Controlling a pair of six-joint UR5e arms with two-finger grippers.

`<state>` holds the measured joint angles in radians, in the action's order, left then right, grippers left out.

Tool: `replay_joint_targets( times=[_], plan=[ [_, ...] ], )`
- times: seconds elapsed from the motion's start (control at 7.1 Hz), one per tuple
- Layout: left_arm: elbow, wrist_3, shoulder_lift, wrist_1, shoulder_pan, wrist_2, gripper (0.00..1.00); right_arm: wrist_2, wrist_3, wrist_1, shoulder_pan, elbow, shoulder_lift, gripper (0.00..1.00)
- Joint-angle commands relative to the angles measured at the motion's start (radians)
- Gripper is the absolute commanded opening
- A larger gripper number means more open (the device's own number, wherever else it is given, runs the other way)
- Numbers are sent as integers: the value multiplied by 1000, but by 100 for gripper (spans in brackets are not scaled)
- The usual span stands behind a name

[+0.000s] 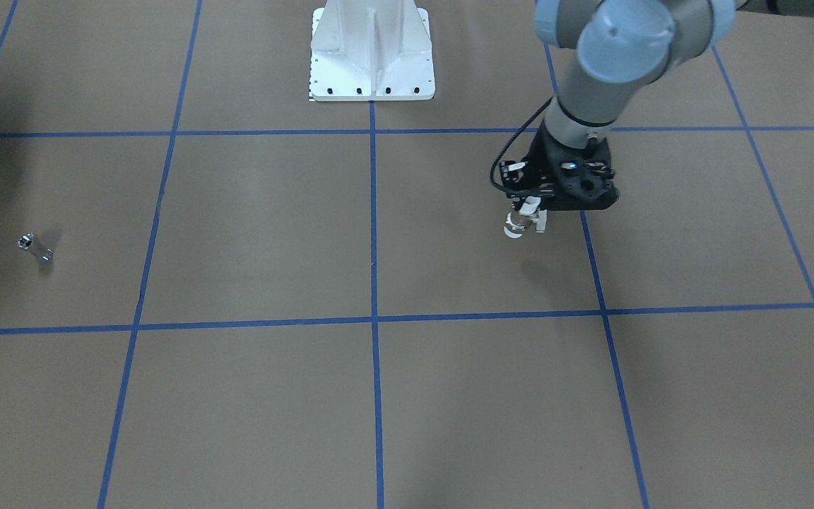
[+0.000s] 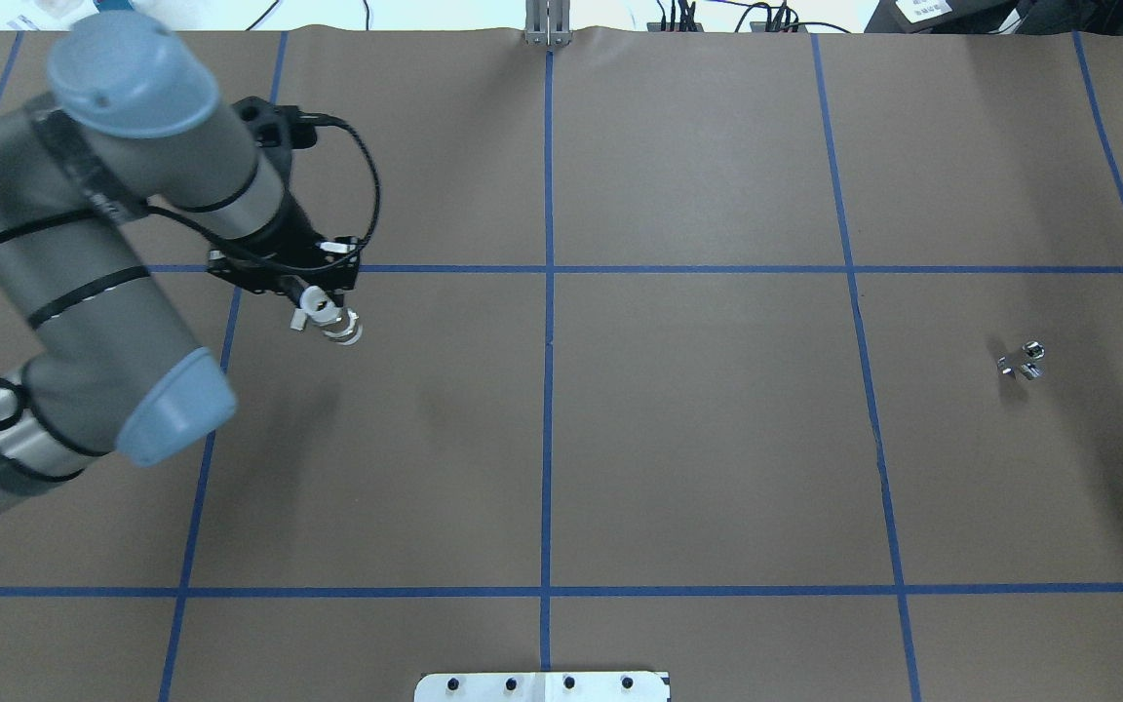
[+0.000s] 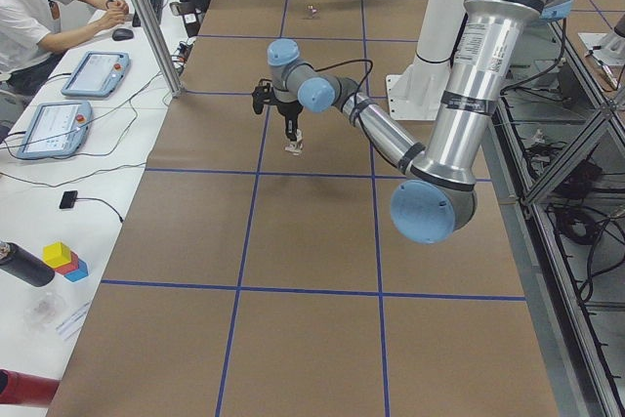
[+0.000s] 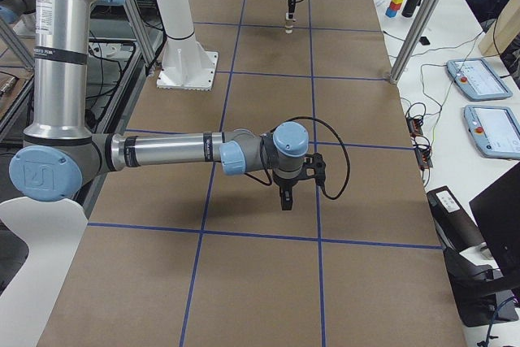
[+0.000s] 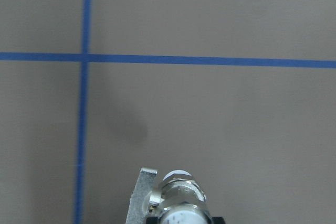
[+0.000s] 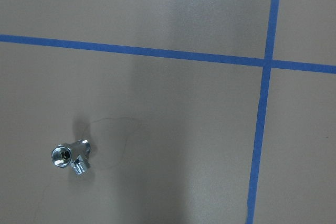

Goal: Assemble PPR valve and pipe with both arms
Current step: 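Carry the valve with the left gripper to the table centre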

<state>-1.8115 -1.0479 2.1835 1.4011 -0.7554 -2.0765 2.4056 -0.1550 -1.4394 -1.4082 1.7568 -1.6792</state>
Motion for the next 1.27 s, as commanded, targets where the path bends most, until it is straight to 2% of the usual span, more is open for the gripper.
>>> replay_joint_targets(
  times=[0.0, 0.28, 0.7, 1.13],
  plan=[
    [287, -67, 274, 21, 42, 39, 0, 1, 0, 0, 0, 1, 0, 99],
    [560, -127, 434, 175, 67, 47, 0, 1, 0, 0, 2, 1, 0, 99],
    [629, -130, 461, 212, 97, 87, 0, 1, 0, 0, 2, 4, 0, 99],
    [629, -133, 466, 216, 100, 88, 0, 0, 0, 0, 2, 4, 0, 99]
  ],
)
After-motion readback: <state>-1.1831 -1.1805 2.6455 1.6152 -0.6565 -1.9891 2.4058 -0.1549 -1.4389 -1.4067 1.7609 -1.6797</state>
